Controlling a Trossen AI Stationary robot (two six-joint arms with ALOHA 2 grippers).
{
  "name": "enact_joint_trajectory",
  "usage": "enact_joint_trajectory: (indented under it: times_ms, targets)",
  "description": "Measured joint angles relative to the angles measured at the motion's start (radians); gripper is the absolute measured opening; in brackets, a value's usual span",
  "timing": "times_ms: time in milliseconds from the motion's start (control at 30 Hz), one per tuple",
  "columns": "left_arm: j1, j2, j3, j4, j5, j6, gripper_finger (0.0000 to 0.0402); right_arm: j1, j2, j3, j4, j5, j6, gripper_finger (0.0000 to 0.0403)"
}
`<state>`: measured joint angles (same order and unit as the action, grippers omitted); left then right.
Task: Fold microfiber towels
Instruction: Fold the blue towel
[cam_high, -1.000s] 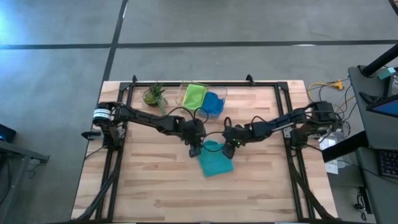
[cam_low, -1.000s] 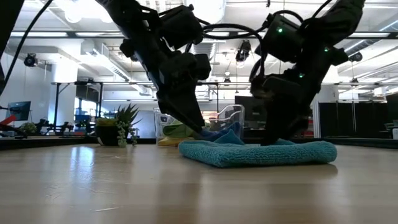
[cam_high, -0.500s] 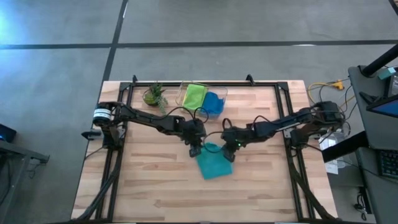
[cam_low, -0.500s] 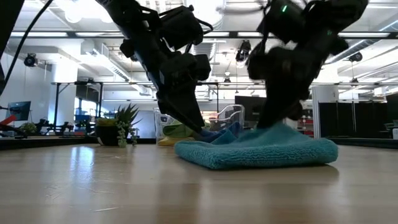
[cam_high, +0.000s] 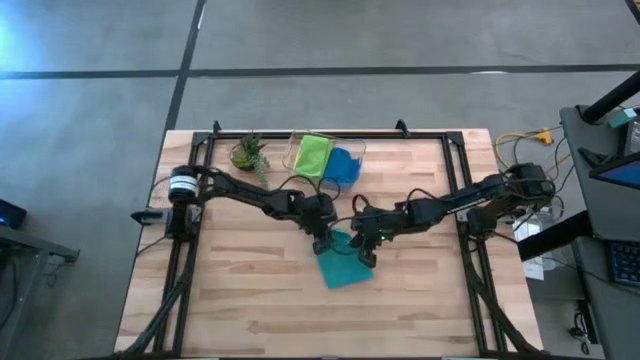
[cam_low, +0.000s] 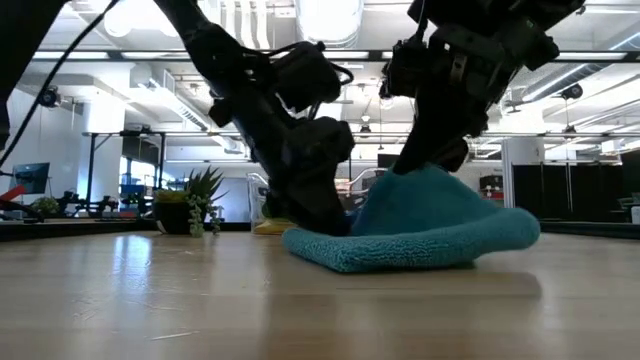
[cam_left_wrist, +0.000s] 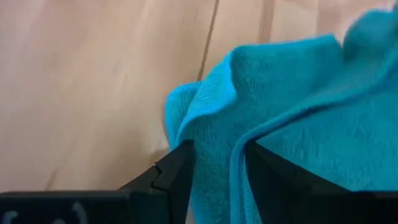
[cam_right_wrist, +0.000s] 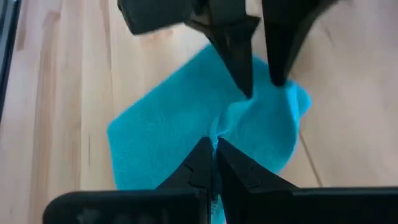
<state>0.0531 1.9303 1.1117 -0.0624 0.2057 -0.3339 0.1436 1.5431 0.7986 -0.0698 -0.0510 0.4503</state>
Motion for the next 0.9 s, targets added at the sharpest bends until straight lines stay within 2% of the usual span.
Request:
enact_joint_trajectory:
  times_ms: [167, 367, 500, 900]
  targets:
    - [0.0, 0.033, 0.012, 0.022, -0.043, -0.027, 0.0115, 0.0, 0.019, 0.032, -0.01, 0.013, -0.033, 0.0009]
    - [0.009, -0.02, 0.0, 0.002, -0.055, -0.027, 0.0043, 0.001, 0.032, 0.047, -0.027, -0.008, -0.018, 0.0009]
    - [0.016, -0.073, -0.003, 0.035, -0.052, -0.004, 0.0008, 0.007, 0.031, 0.046, -0.052, -0.029, -0.008, 0.0009]
    - [0.028, -0.065, -0.007, 0.019, -0.039, 0.007, 0.0, 0.014, 0.03, 0.067, -0.076, -0.029, 0.017, 0.0009]
